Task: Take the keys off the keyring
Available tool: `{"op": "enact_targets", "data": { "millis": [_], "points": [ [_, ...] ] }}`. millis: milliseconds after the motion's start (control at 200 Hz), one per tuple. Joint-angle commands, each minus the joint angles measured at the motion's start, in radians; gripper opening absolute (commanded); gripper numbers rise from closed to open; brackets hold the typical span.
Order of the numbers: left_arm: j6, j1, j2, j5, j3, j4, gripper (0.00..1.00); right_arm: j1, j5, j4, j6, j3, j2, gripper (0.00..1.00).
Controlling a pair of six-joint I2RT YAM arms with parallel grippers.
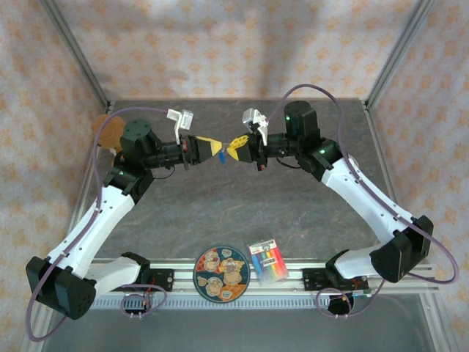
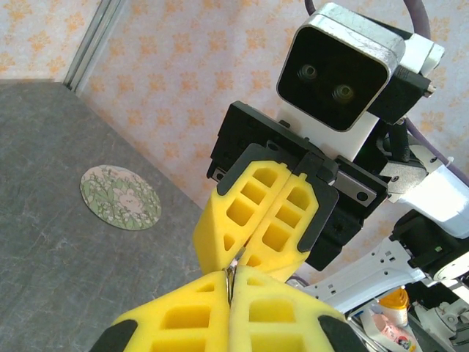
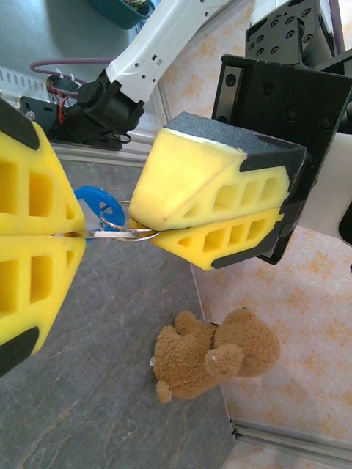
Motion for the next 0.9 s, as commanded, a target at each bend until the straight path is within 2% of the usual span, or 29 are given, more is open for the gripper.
{"op": "enact_targets", "data": {
  "millis": [0, 250, 606, 891],
  "points": [
    [-0.054, -0.005, -0.005, 0.012, 0.014, 0.081, 0.0, -0.004, 0.014, 0.068, -0.004, -0.028, -0.042, 0.0],
    [-0.199, 0.009, 0.008, 0.01, -0.019, 0.262, 0.0, 0.026, 0.119, 0.238, -0.034, -0.187, -0.129, 0.0],
    [-0.22, 0.009, 0.019, 0.004, -0.019, 0.276, 0.0, 0.066, 0.297, 0.299, -0.069, -0.256, -0.172, 0.0],
    [-0.219, 0.009, 0.022, -0.001, -0.015, 0.265, 0.0, 0.114, 0.423, 0.286, -0.157, -0.285, -0.22, 0.0]
  ]
}}
